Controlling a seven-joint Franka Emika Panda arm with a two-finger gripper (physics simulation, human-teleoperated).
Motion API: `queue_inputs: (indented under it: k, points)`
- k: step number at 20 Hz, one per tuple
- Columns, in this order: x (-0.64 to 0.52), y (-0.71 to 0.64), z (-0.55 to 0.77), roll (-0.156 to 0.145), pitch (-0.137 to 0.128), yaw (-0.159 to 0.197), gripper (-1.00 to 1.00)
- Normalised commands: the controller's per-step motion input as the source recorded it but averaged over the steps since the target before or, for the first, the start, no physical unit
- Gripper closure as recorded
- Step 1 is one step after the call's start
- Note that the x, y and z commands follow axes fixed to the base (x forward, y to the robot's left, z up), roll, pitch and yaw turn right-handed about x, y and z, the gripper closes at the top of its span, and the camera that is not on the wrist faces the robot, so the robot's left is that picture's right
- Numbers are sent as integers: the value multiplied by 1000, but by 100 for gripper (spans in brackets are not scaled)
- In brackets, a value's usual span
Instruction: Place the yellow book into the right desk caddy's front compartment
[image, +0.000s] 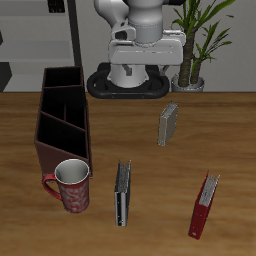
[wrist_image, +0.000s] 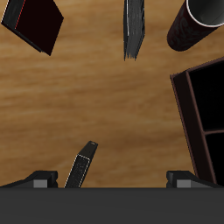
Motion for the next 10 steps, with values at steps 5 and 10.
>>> queue_inputs:
  k: [5, 10]
  points:
    - [-162, 238, -93, -22, -71, -46, -100]
    - [-138, 320, -254, -94, -55, 4, -100]
